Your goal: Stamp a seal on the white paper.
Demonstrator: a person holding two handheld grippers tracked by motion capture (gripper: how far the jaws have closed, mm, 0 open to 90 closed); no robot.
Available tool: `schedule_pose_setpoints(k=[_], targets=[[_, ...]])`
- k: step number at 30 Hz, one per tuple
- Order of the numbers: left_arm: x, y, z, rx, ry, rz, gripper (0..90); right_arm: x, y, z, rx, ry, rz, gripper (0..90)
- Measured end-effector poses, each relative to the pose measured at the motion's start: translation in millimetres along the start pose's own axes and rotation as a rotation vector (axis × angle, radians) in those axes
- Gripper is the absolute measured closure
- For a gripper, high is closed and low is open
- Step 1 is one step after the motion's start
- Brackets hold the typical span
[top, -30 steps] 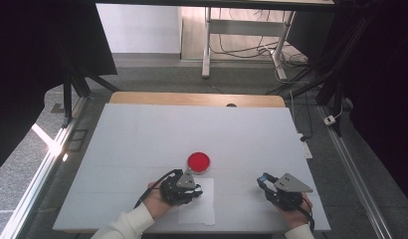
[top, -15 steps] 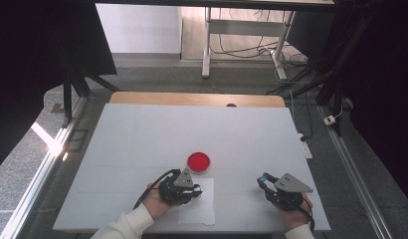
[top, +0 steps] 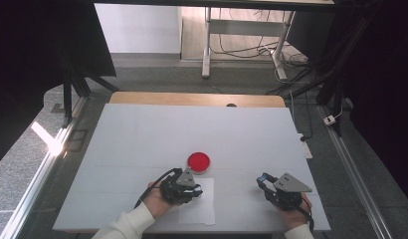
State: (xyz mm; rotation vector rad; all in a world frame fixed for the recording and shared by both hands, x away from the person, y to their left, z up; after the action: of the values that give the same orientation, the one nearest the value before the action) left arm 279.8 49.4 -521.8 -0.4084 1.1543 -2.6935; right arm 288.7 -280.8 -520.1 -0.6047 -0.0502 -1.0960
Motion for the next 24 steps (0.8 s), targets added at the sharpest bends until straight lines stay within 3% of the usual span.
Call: schedule_pose_setpoints(k=[17, 22, 24], targets=[[0.4, -0.8, -0.8, 0.017, -0.003, 0.002, 76.1, 0.8, -0.2, 0.0, 0.006, 0.006, 0.001, 64.8], [0.9, -2.5, 1.5, 0.041, -0.001, 0.001, 75.9, 1.6, -0.9, -0.3, 0.002, 0.005, -0.002, 64.8], [1.8, -6.4, 2.8, 0.072, 0.001, 0.005, 75.9, 1.8, -1.3, -0.3, 0.003, 0.005, -0.003, 64.8]])
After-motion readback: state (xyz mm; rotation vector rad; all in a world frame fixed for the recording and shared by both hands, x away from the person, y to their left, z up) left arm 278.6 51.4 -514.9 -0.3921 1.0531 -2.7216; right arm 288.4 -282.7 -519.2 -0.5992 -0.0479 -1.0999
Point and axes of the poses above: each handheld gripper's, and its own axes: y roughly forward along the jaws, z roughly out of its top, x roughly to its right, the point moved 2 cm from there along y, roughly forward along the jaws, and after that the axes turned 13 degrees about -z, right-handed, at the moved point
